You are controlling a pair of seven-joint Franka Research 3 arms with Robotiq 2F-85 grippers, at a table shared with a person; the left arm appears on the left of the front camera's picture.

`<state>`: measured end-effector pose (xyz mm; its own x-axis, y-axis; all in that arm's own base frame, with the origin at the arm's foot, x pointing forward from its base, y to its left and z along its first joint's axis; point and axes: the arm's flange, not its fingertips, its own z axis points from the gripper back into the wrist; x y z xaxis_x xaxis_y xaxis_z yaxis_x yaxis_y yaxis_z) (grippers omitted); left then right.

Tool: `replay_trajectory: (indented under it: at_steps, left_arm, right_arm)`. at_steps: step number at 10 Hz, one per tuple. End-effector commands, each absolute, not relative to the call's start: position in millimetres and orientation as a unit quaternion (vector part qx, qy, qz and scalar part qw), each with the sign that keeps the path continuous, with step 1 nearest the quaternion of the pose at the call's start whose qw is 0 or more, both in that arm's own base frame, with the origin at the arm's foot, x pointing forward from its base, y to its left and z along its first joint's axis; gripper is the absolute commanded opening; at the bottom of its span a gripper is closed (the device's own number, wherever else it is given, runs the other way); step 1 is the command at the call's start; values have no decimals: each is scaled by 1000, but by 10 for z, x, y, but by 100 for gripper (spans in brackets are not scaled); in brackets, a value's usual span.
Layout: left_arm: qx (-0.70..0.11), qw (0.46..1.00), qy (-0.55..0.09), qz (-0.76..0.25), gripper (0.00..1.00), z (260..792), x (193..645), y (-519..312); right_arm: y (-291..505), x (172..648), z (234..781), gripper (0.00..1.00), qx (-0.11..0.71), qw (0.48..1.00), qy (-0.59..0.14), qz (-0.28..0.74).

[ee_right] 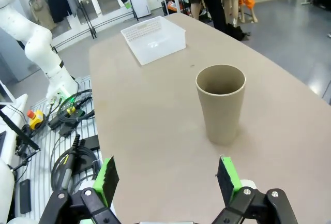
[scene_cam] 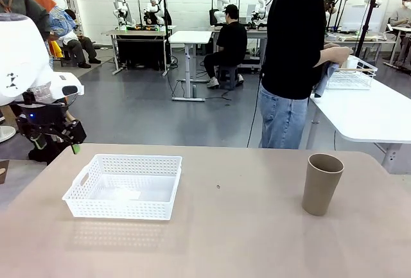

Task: Clean and organize the cups into the basket.
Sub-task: Pick up the Organizing basket and move it to the center of the table, then pick up the Reusable plastic cup from the right side of the table and place it inside the Organizing basket.

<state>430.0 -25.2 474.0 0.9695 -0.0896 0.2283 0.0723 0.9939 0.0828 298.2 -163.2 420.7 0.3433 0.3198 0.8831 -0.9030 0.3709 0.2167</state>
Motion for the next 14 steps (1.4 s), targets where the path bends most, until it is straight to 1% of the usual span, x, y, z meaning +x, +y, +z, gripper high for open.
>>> replay_trajectory:
  at_steps: [1, 2, 3, 7, 8, 9, 10, 12, 14]
  left_arm:
    - [-22, 994, -78, -70, 100, 4806, 4052, -189]
    - [-38, 994, -65, -82, 100, 4852, 3935, -90]
    - [7, 993, -104, -54, 100, 4768, 4201, -292]
    - [7, 993, -104, -54, 100, 4768, 4201, -292]
    - [-11, 993, -98, -66, 100, 4782, 4157, -295]
    - [-3, 995, -89, -52, 100, 4676, 4129, -300]
    - [-1, 996, -76, -53, 100, 4604, 4059, -353]
    - [14, 996, -70, -44, 100, 4499, 3959, -469]
    - [17, 998, -51, -39, 100, 4393, 3986, -545]
  right_arm:
    - [-1601, 3002, 4203, 100, 374, 728, -399, 414]
    - [-1601, 3002, 4203, 100, 374, 728, -399, 414]
    - [-1601, 3002, 4203, 100, 374, 728, -399, 414]
    - [-1601, 3002, 4203, 100, 374, 728, -399, 414]
    - [-1633, 2980, 4207, 100, 373, 730, -391, 419]
    - [-1611, 3055, 4105, 100, 367, 685, -422, 467]
    - [-1619, 3235, 3955, 100, 344, 656, -439, 509]
    - [-1632, 3496, 3683, 100, 346, 657, -436, 509]
    - [-1595, 3711, 3484, 100, 347, 665, -419, 511]
